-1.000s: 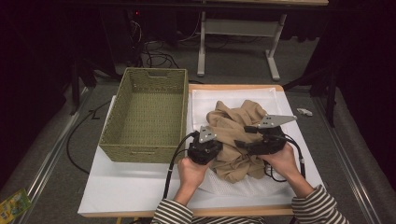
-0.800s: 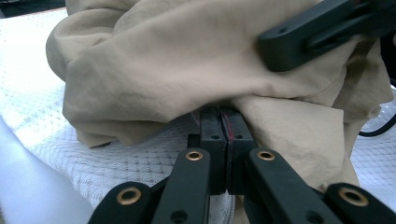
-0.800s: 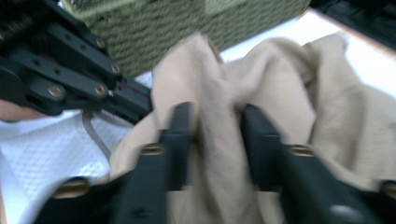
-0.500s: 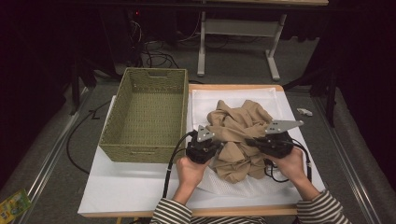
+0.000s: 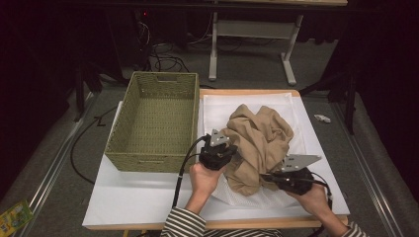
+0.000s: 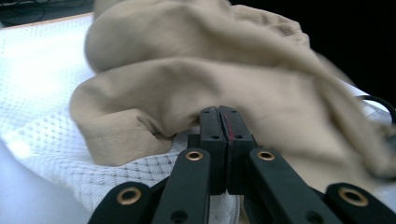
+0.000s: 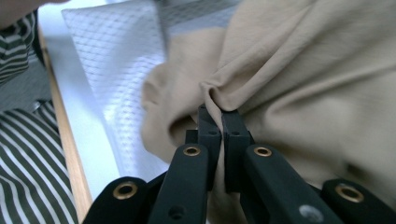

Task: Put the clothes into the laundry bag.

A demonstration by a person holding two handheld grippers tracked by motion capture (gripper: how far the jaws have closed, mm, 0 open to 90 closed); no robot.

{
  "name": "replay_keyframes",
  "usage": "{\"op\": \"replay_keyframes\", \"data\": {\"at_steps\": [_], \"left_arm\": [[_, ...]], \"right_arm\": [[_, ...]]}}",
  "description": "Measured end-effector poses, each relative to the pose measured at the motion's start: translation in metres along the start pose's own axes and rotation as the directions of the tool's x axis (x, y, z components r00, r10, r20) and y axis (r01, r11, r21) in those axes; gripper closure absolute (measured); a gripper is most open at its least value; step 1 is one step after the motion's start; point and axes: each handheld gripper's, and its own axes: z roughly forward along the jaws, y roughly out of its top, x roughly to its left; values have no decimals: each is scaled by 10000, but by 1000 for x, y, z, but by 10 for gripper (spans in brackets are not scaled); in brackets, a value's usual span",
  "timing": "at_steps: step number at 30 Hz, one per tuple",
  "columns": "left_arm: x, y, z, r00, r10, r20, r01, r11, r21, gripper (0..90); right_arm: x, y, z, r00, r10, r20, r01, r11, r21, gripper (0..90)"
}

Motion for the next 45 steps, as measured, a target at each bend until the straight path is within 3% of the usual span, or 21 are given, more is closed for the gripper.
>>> {"op": "replay_keyframes", "data": {"at_steps": [1,3,4,5,8,13,16,19,21,22,24,25,27,28,30,36,41,43,45], "left_arm": [[-1,1,0,10000,9,30,-9,10000,-8,893],[-3,2,-2,9999,59,81,-59,10000,-37,893],[-4,3,-3,9999,164,43,-164,9998,-91,893],[-5,4,-4,9998,142,121,-140,9997,-191,893],[-14,4,-7,9989,270,392,-259,9993,-286,894],[-19,3,-11,9982,430,424,-417,9986,-315,894],[-19,3,-11,9984,390,400,-376,9987,-347,894],[-19,2,-8,9982,491,353,-485,9987,-172,894],[-20,0,-3,9979,595,235,-596,9982,45,894],[-20,-2,0,9980,609,186,-611,9981,79,894],[-17,-2,1,9986,455,278,-455,9990,0,894],[-14,-3,-1,9991,318,293,-316,9995,-59,893],[-12,-3,-3,9993,257,257,-254,9996,-115,893],[-10,-3,-5,9995,261,203,-259,9996,-100,893],[-9,-3,-6,9995,262,162,-260,9996,-120,893],[-6,-6,-8,9999,134,94,-133,9998,-121,892],[-6,-8,-8,9999,150,41,-149,9998,-136,892],[-7,-8,-8,9998,191,57,-190,9998,-103,892],[-8,-8,-8,9997,233,44,-232,9997,-78,892]], "right_arm": [[4,6,19,9995,-160,-283,165,9997,188,900],[5,8,24,9993,-241,-300,249,9993,273,900],[5,13,40,9994,-145,-317,159,9989,452,900],[5,13,40,9994,-145,-317,159,9989,452,900],[-1,21,63,9998,197,0,-197,9971,733,900],[-11,25,78,9976,478,510,-506,9972,544,900],[-18,27,83,9894,969,1084,-999,9948,218,900],[-19,27,86,9863,859,1406,-891,9959,168,900],[-22,26,96,9820,673,1763,-757,9963,416,900],[-30,24,104,9812,924,1692,-1024,9934,512,899],[-31,24,104,9817,976,1633,-1071,9930,505,894],[-29,24,100,9841,1034,1446,-1111,9927,461,828],[-28,24,98,9851,1063,1350,-1135,9925,464,792],[-23,25,88,9890,959,1123,-1016,9938,454,712],[-21,25,84,9894,953,1092,-1001,9942,393,680],[-12,27,46,9922,764,980,-775,9970,75,518],[-21,30,14,9909,1018,883,-990,9945,-351,467],[-30,35,1,9866,1195,1109,-1118,9910,-736,445],[-33,38,-2,9844,1276,1212,-1170,9890,-910,436]]}}
